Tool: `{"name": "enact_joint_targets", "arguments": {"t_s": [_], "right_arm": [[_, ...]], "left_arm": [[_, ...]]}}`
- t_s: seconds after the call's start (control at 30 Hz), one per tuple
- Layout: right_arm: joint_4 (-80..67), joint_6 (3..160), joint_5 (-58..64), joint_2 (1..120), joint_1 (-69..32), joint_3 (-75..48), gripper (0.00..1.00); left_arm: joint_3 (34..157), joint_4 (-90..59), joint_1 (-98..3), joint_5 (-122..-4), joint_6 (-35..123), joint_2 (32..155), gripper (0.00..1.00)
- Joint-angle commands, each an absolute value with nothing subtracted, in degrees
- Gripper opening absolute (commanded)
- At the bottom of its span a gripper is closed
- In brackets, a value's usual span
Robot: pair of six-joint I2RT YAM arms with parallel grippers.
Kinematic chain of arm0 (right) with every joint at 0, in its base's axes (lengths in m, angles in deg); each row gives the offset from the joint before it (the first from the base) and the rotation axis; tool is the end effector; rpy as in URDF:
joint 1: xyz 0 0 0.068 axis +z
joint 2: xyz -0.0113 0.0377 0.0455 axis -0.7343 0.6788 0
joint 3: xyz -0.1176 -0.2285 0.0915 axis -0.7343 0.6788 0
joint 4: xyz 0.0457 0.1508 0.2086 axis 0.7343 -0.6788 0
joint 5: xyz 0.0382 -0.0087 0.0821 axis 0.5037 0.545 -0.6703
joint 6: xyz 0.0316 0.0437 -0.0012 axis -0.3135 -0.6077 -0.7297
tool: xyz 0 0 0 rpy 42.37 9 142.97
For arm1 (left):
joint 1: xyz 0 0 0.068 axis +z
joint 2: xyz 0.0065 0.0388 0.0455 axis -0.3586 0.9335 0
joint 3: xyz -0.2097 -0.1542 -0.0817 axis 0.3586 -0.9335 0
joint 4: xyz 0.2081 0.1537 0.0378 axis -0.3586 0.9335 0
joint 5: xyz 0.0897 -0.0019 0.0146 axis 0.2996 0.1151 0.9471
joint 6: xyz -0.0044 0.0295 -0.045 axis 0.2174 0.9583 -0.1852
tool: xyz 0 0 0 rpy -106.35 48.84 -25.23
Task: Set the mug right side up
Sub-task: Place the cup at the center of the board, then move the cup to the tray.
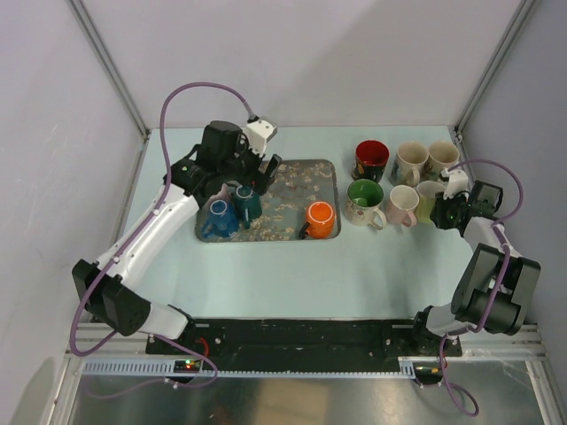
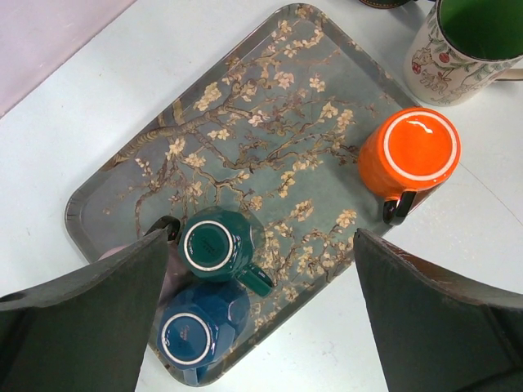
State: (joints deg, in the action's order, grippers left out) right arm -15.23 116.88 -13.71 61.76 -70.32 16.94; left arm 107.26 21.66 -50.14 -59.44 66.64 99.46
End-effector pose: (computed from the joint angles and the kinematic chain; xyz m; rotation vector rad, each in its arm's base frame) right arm 0.2723 -0.1001 0.2002 -0.3090 2.2658 0.0380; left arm 0.2736 -0.1557 0.3868 0.7855 2.0007 -0.2704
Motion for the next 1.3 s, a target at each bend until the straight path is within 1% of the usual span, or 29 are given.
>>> {"name": "enact_joint_targets", "arguments": {"t_s": [0.0,0.1,0.17,0.4,0.47,0.57,0.67,0.77,0.87,0.97,1.03,1.1,1.27], "right_arm": [[-15.79,118.06,-15.81,60.63,-71.1,18.07,0.2],[-17.35,117.87,-16.08,59.02,-71.22,19.29,0.29],[-18.14,117.73,-16.25,58.01,-71.41,20.11,0.33],[-17.95,116.52,-16.17,55.58,-71.76,22.11,0.39],[-18.25,116.29,-15.26,54.8,-71.81,22.06,0.45],[-21.21,116.21,-13.88,52.47,-72.36,21.1,0.58],[-26.7,115.77,-13.22,48.55,-72.95,18.91,0.7],[-29.08,114.65,-12.95,42.4,-72.01,17.37,0.82],[-29.28,113.47,-11.65,38.21,-66.45,15.72,0.89],[-29.08,112.78,-8.73,37.74,-56.13,12.81,0.9],[-28.06,112.76,-6.08,39.24,-47.63,10.93,0.9],[-26.16,112.98,-6.11,41.2,-38.78,9.27,0.89],[-20.45,113.06,-7.43,48.66,-24.26,4.79,0.91]], "left_arm": [[107.06,20.86,-49.89,-59.56,68.1,97.7,0.98],[107.04,20.85,-49.85,-60.31,68.18,98.08,0.98],[107.08,20.86,-49.84,-60.71,68.2,98.29,0.98],[106.34,20.73,-49.84,-61.57,68.1,98.57,0.97],[105.88,20.68,-49.84,-61.62,68.11,98.46,0.98],[104.66,20.69,-49.84,-60.91,68.5,97.77,0.99],[102.52,20.69,-49.62,-59.45,69.15,96.55,0.99],[100.65,20.69,-48.98,-57.23,69.05,95.57,1.0],[98.96,20.96,-48.02,-55.32,68.43,95.29,1.0],[98.74,21.87,-46.54,-55.01,67.2,95.78,1.0],[99.16,22.7,-45.57,-55.65,65.98,96.57,1.0],[99.58,23.43,-44.73,-55.87,64.77,97.65,1.0],[100.71,24.58,-40.84,-55.74,59.59,100.4,1.0]]}}
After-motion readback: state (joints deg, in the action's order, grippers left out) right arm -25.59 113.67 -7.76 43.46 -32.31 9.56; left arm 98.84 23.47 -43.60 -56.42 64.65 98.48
